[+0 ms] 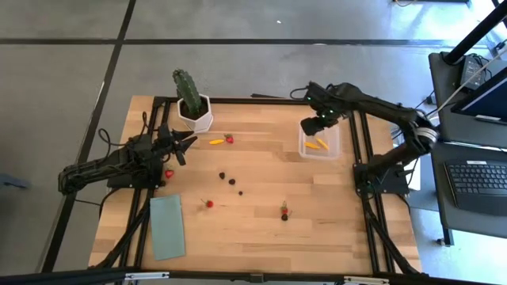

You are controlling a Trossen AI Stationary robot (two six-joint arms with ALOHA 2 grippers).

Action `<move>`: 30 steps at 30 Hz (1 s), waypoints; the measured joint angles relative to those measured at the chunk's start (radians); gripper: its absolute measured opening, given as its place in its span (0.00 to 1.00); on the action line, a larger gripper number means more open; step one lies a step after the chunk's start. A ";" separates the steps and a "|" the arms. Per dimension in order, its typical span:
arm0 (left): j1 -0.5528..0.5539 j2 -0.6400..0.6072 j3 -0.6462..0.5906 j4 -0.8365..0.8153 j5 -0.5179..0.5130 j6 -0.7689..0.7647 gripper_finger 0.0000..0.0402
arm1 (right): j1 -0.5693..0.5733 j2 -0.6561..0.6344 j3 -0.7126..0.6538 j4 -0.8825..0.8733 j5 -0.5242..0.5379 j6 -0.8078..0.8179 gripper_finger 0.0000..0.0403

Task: Pick and placing Produce into tupperware
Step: Put the bottom black cherry into the transparent bin

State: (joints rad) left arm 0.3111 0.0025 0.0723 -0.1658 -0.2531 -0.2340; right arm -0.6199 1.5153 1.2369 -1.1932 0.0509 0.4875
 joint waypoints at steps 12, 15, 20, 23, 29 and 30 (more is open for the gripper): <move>0.000 0.000 0.000 0.000 0.000 0.000 0.31 | -0.007 0.140 -0.184 0.239 -0.090 -0.041 0.28; 0.000 0.000 0.000 0.000 0.000 0.000 0.31 | -0.008 0.140 -0.253 0.288 -0.089 -0.025 0.28; 0.000 0.000 0.000 0.000 0.000 0.000 0.31 | -0.007 0.137 -0.352 0.395 -0.089 -0.011 0.29; 0.000 0.000 0.000 0.000 0.000 0.000 0.31 | -0.008 0.134 -0.385 0.422 -0.092 0.001 0.29; 0.000 0.000 0.000 0.000 0.000 0.000 0.31 | -0.007 0.135 -0.383 0.425 -0.091 -0.006 0.30; 0.000 0.000 0.000 0.000 0.000 0.000 0.31 | -0.007 0.135 -0.378 0.424 -0.090 -0.017 0.31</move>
State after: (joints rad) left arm 0.3111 0.0027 0.0723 -0.1657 -0.2531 -0.2340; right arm -0.6273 1.6505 0.8589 -0.7694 -0.0387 0.4709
